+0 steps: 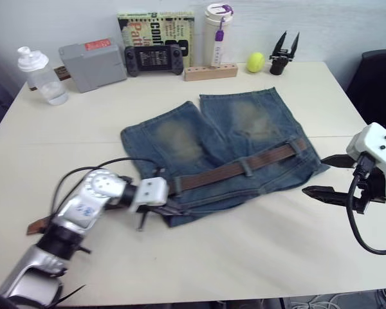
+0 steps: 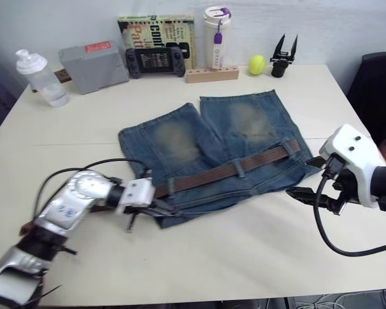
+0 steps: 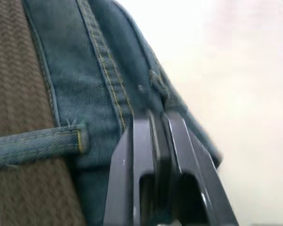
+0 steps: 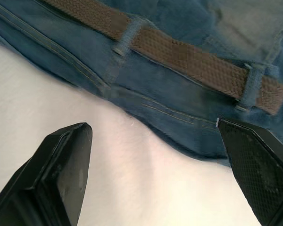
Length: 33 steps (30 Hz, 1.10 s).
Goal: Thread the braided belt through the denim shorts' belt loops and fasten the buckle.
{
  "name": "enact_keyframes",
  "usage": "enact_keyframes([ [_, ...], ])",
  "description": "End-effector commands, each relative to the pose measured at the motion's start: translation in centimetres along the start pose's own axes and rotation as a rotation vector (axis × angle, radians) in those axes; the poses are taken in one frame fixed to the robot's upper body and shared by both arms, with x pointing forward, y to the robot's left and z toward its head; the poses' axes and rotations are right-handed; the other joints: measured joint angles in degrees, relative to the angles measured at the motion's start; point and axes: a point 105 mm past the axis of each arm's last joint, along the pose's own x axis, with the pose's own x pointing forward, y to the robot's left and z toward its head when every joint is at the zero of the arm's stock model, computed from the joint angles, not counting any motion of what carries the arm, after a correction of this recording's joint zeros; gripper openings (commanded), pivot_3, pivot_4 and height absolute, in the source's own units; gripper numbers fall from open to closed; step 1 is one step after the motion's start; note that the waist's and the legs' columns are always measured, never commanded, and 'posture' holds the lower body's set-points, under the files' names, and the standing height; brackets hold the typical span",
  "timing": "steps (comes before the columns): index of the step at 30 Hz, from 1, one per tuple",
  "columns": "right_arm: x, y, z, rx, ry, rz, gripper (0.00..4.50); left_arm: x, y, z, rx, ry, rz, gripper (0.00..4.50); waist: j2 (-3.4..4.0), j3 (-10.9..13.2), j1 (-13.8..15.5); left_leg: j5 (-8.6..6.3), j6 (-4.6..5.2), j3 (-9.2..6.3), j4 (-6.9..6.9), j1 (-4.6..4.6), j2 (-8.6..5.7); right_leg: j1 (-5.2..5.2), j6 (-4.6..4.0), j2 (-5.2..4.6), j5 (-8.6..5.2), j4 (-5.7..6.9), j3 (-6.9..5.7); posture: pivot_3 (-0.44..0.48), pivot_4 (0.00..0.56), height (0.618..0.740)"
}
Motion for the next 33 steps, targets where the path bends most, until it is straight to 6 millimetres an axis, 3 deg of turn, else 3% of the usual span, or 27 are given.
enact_keyframes([
  [1, 0.4, -0.3, 0.8, -0.050, -0.023, 0.007, 4.50, -4.1, -0.6, -1.8, -0.039, 0.061, 0.011, 0.02, 0.09, 0.05, -0.10, 0.00, -0.01, 0.00, 0.00, -0.01, 0.00, -0.02, 0.00, 0.00, 0.00, 0.00, -0.02, 0.000, 0.150, 0.696],
  [9, 2.5, -0.2, 1.8, -0.083, -0.064, 0.071, 4.50, -11.3, 1.9, -5.7, -0.104, 0.213, 0.214, 0.02, 0.14, 0.09, 0.32, -0.17, -0.24, 0.00, 0.06, -0.06, -0.03, -0.08, 0.02, -0.10, 0.01, 0.02, -0.04, 0.000, 0.150, 0.696],
  [15, 3.7, 0.0, 2.2, -0.006, -0.130, 0.122, 4.50, -12.6, 1.3, -5.9, -0.275, 0.130, 0.232, 0.02, 0.14, 0.09, -0.43, -0.06, 0.08, 0.09, 0.05, -0.08, -0.05, -0.12, 0.02, -0.11, 0.01, 0.08, -0.04, 0.000, 0.150, 0.696],
  [17, 4.3, 0.0, 1.7, 0.042, -0.141, 0.139, 4.50, -13.4, 0.8, -4.9, -0.370, 0.042, 0.242, 0.75, 0.13, 0.09, -0.81, -0.05, 0.08, 0.08, 0.09, -0.08, -0.05, -0.11, 0.02, -0.11, 0.01, 0.16, -0.06, 0.000, 0.150, 0.696],
  [18, 4.5, 0.0, 1.6, 0.089, -0.159, 0.157, 4.50, -13.8, 0.6, -4.4, -0.412, 0.004, 0.250, 0.92, 0.11, 0.10, -0.90, -0.05, 0.09, 0.07, 0.11, -0.08, -0.05, -0.11, 0.02, -0.11, 0.01, 0.22, -0.07, 0.000, 0.150, 0.696],
  [22, 4.9, -0.3, 0.6, 0.238, -0.180, 0.208, 4.50, -16.6, 1.5, -2.3, -0.569, -0.147, 0.355, 2.39, -0.07, 0.19, -1.24, -0.03, 0.11, 0.04, 0.14, -0.09, -0.04, -0.12, 0.02, -0.10, 0.01, 0.43, -0.09, 0.000, 0.150, 0.696],
  [25, 5.7, -1.8, 0.7, 0.278, -0.192, 0.157, 4.50, -17.8, 4.2, -1.3, -0.649, -0.206, 0.493, 3.54, -0.09, 0.21, -0.73, -0.04, 0.13, 0.03, 0.35, -0.15, -0.06, -0.11, 0.02, -0.14, 0.01, 0.38, -0.14, 0.000, 0.150, 0.696],
  [27, 6.4, -2.5, 0.9, 0.294, -0.196, 0.132, 4.50, -17.3, 5.7, -1.1, -0.719, -0.253, 0.524, 4.35, -0.09, 0.20, -0.46, -0.06, 0.16, 0.04, 0.51, -0.17, -0.10, -0.08, 0.02, -0.17, 0.01, 0.45, -0.13, 0.000, 0.150, 0.696],
  [31, 8.4, -3.2, 1.9, 0.409, -0.263, 0.171, 4.50, -14.1, 8.5, -0.9, -0.873, -0.324, 0.501, 4.43, -0.12, 0.19, -0.11, -0.13, 0.25, 0.03, 0.86, -0.30, -0.10, -0.12, 0.04, -0.15, 0.00, 0.75, -0.11, 0.000, 0.150, 0.696],
  [33, 9.5, -3.0, 2.0, 0.433, -0.255, 0.201, 4.50, -12.4, 8.9, -1.5, -0.915, -0.290, 0.468, 4.43, -0.13, 0.18, -0.04, -0.12, 0.26, 0.04, 0.98, -0.43, -0.10, -0.20, 0.04, -0.12, 0.01, 0.96, -0.12, 0.000, 0.150, 0.696],
])
